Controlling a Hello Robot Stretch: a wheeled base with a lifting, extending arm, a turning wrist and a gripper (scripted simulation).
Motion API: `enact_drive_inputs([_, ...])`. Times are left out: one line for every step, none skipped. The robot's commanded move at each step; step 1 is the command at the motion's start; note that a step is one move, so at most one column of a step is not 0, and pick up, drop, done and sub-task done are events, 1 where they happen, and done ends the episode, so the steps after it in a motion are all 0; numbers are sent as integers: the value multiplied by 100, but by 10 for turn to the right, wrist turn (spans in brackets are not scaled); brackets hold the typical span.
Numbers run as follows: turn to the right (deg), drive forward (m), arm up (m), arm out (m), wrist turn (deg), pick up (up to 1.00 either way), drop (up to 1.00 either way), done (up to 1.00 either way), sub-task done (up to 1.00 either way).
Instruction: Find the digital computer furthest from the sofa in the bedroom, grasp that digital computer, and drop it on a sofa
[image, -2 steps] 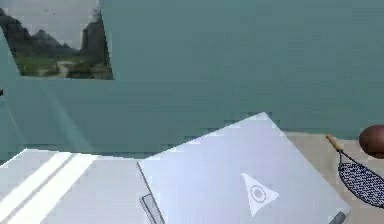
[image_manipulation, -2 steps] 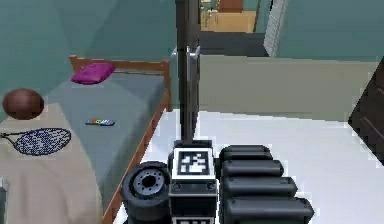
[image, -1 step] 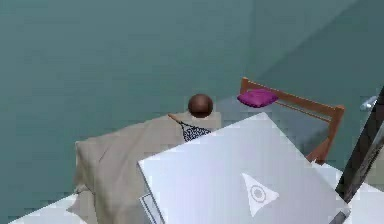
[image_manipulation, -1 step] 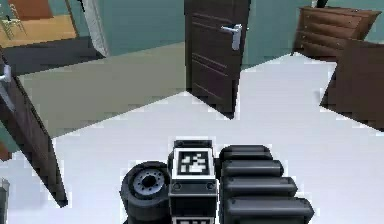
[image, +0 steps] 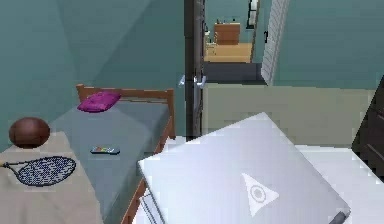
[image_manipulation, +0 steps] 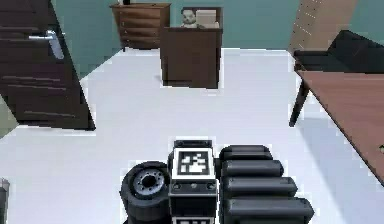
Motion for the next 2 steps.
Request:
enact_drive_inputs([150,0,0,0,0,0,0,0,0])
enact_drive_inputs([0,100,0,0,0,0,0,0,0])
